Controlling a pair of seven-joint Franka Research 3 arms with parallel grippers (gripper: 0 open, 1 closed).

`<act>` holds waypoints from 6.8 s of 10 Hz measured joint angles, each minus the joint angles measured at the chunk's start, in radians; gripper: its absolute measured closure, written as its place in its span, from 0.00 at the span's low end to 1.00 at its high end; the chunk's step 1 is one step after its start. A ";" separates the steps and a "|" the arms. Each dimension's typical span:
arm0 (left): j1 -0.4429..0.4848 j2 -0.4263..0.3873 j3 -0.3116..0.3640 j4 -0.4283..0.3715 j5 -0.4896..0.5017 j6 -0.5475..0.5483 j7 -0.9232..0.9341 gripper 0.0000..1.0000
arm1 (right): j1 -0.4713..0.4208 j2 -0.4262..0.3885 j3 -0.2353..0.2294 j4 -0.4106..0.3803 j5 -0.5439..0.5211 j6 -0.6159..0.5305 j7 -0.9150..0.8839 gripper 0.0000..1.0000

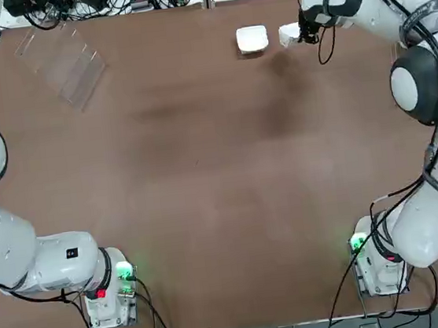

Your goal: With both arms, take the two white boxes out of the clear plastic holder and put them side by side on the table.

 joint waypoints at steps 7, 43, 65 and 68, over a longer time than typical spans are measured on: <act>0.006 0.001 -0.001 0.000 0.000 0.000 0.002 0.00 | -0.042 0.164 0.003 0.090 0.003 0.133 0.325 0.98; 0.010 0.001 -0.001 0.000 0.000 0.000 0.008 0.00 | 0.163 0.395 -0.111 0.219 -0.004 0.270 0.536 0.98; 0.011 -0.001 -0.001 0.015 0.000 0.002 0.066 0.00 | 0.200 0.272 -0.245 0.277 -0.015 -0.148 0.217 0.41; 0.009 -0.001 -0.003 0.014 0.000 0.001 0.066 0.00 | 0.200 0.230 -0.290 0.301 -0.025 -0.252 -0.048 0.41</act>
